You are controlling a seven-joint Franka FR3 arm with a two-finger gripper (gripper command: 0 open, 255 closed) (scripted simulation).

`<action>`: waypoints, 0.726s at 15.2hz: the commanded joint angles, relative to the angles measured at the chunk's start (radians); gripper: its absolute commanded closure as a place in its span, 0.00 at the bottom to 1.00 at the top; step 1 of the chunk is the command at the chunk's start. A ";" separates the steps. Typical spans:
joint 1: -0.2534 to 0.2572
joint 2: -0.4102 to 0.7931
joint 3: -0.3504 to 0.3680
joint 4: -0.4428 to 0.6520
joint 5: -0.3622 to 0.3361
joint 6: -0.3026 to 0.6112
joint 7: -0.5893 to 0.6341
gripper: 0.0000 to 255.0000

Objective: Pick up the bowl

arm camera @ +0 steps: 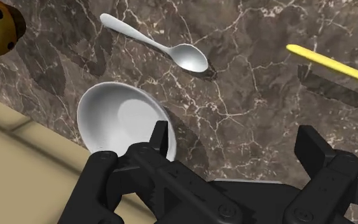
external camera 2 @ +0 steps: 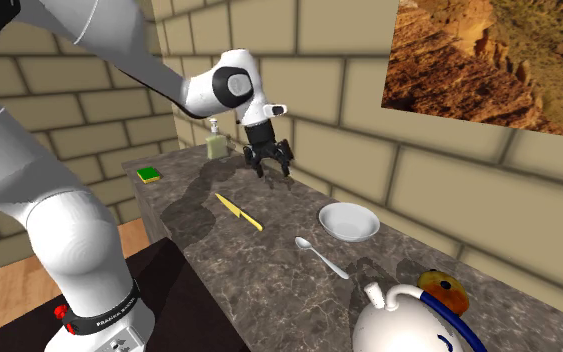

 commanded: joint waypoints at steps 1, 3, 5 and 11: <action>-0.018 0.070 -0.004 0.012 -0.048 0.068 0.008 0.00; -0.034 0.145 -0.004 0.033 -0.100 0.127 0.029 0.00; -0.048 0.222 -0.005 0.061 -0.156 0.181 0.055 0.00; -0.075 0.456 -0.025 0.186 -0.341 0.301 0.152 0.00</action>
